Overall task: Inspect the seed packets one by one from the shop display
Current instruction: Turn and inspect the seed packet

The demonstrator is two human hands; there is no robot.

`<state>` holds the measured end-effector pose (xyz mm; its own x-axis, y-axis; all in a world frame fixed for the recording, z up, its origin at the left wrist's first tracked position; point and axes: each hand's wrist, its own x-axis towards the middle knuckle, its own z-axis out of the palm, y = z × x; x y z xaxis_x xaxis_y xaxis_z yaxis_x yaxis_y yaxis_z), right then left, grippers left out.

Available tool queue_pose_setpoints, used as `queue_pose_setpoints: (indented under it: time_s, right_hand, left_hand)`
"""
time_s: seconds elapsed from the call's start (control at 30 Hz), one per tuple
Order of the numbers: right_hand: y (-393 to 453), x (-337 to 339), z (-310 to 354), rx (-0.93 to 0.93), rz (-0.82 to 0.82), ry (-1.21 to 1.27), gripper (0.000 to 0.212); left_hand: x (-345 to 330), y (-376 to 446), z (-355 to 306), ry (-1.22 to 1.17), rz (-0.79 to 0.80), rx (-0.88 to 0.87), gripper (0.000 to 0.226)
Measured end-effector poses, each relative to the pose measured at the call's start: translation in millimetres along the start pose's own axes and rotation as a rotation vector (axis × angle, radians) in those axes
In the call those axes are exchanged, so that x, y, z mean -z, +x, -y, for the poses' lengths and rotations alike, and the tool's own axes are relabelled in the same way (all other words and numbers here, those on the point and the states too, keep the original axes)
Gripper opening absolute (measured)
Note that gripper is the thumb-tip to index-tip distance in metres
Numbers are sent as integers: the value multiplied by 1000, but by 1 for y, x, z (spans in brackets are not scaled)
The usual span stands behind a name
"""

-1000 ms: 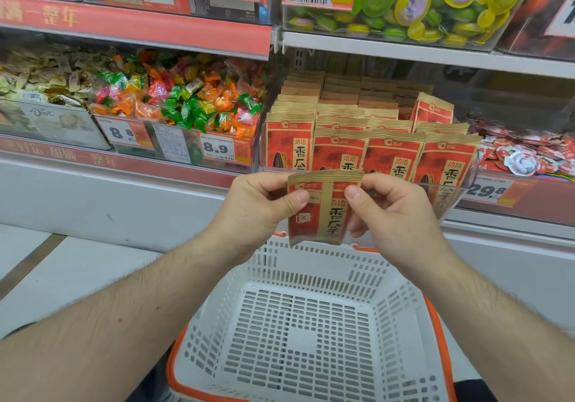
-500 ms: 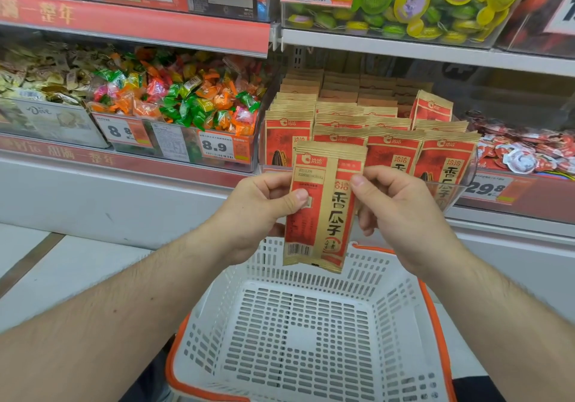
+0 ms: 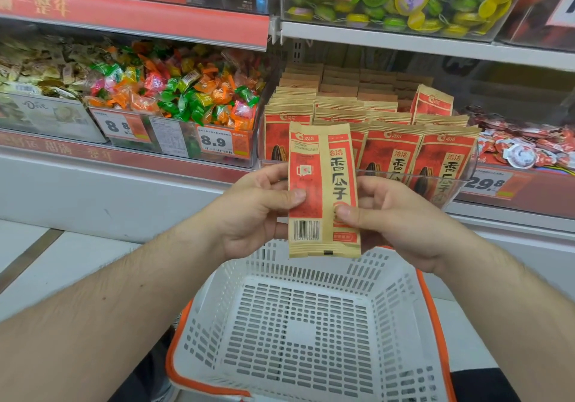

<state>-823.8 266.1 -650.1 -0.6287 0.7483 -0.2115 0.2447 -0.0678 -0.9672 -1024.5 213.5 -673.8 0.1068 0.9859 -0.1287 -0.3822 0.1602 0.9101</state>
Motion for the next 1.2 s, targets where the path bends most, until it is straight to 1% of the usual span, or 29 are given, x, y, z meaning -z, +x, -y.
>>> queue_pose_setpoints:
  time_s: [0.07, 0.17, 0.23, 0.33, 0.5, 0.63, 0.7, 0.77, 0.8, 0.83, 0.9, 0.93, 1.0, 1.2]
  right_hand:
    - [-1, 3, 0, -35, 63, -5, 48]
    - [-1, 6, -1, -95, 119, 73, 54]
    - [-1, 7, 0, -142, 144, 149, 53]
    - [-2, 6, 3, -220, 165, 243, 46]
    - [-2, 3, 6, -296, 181, 375, 41]
    - [-2, 2, 6, -310, 184, 391, 40]
    - [-2, 1, 7, -310, 178, 378, 39]
    - [-2, 0, 8, -311, 162, 330, 39]
    - [-3, -2, 7, -312, 147, 268, 39]
    - [-3, -5, 6, -306, 120, 169, 37]
    - [-4, -14, 1, -263, 45, -103, 32]
    - [-5, -19, -2, -235, 6, -230, 34]
    - [-5, -29, -5, -194, -52, -379, 40]
    - [-5, -41, -7, -132, -95, -492, 52]
  left_hand:
    - [-2, 0, -1, -38, -12, 24, 45]
    - [-3, 0, -1, -61, -17, 91, 49]
    - [-3, 0, -1, -78, -7, 142, 50]
    - [-3, 1, -1, -133, 1, 210, 43]
    - [-3, 3, -4, -169, -52, 271, 46]
    - [-2, 2, -5, -173, -75, 292, 53]
    - [-2, 2, -5, -178, -70, 291, 52]
    - [-2, 2, -4, -135, -63, 284, 45]
    - [-3, 2, -3, -55, -70, 280, 41]
    - [-2, 3, 0, 68, -90, 272, 35]
    - [-2, 3, 8, 333, -136, 254, 26]
    - [-3, 3, 11, 408, -143, 252, 24]
    - [-6, 3, 15, 441, -137, 269, 22]
    - [-10, 3, 17, 424, -121, 292, 26]
